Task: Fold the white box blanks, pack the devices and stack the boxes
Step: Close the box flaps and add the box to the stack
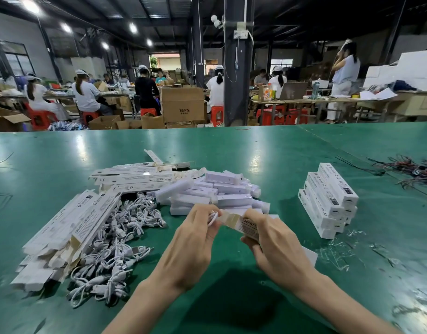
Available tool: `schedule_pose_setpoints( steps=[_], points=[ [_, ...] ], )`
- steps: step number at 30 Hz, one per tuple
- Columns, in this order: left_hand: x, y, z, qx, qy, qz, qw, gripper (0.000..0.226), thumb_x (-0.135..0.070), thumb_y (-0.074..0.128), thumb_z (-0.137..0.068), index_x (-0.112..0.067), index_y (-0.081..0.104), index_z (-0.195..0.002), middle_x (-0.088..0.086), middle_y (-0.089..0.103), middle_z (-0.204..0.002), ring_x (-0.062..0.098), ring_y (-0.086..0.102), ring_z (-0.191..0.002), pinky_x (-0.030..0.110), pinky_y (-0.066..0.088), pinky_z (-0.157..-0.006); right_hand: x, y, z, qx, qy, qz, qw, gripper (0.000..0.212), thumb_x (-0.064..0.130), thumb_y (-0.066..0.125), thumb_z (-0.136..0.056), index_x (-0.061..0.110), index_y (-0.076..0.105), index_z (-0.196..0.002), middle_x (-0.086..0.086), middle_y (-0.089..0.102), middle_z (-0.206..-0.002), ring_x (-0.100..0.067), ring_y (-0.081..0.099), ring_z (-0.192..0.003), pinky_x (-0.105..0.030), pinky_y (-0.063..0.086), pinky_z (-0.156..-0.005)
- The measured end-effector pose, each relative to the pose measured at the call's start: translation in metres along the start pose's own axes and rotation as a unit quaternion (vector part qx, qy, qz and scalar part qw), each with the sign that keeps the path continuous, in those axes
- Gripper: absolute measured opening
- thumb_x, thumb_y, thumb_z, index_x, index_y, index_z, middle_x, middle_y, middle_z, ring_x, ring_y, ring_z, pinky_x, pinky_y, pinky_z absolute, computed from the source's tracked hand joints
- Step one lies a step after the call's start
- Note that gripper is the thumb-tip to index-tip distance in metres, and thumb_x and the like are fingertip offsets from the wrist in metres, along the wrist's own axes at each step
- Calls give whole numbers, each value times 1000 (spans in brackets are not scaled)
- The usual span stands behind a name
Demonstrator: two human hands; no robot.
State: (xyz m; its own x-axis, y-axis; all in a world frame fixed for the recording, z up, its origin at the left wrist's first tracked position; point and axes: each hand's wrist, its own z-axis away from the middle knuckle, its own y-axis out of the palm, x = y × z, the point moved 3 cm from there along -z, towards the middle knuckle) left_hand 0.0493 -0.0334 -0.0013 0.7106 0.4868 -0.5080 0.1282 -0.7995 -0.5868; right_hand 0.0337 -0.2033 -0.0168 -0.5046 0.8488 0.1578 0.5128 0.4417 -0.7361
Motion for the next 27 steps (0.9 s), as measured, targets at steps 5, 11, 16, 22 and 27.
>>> schedule_pose_setpoints(
  steps=[5,11,16,22,27],
  points=[
    [4,-1,-1,10,-3,-6,1000,41,-39,27,-101,-23,45,-134,-10,47,-109,-3,47,-106,5,30,-92,3,0,0,-4,-9,25,1000,72,1,88,-59,16,40,-110,-2,58,-71,-21,44,-55,-23,30,-54],
    [0,0,-3,11,52,5,999,42,-13,49,-96,-12,51,-138,-9,49,-104,-7,48,-101,7,37,-89,4,-1,1,-8,-19,11,1000,69,-3,84,-61,15,40,-112,-2,58,-72,-19,44,-57,-23,37,-53],
    [8,1,1,-9,5,62,998,15,-24,61,-92,-27,53,-104,-13,66,-100,1,63,-95,27,50,-83,2,-1,1,6,-9,0,1000,68,-2,83,-64,16,39,-113,-3,59,-73,-22,46,-56,-24,35,-56],
    [9,2,-2,-16,-2,76,997,12,-13,68,-88,-14,69,-101,-14,70,-99,5,66,-91,27,53,-81,3,-1,0,-1,-4,8,1000,70,-1,85,-61,17,41,-112,-2,57,-71,-22,46,-57,-29,31,-57],
    [9,3,-3,-42,-41,92,994,13,-7,72,-85,-14,76,-94,-9,68,-95,9,65,-90,24,52,-80,4,0,0,3,-19,20,1000,72,-3,85,-57,17,41,-110,-2,56,-71,-16,38,-61,-29,30,-60]
  ],
)
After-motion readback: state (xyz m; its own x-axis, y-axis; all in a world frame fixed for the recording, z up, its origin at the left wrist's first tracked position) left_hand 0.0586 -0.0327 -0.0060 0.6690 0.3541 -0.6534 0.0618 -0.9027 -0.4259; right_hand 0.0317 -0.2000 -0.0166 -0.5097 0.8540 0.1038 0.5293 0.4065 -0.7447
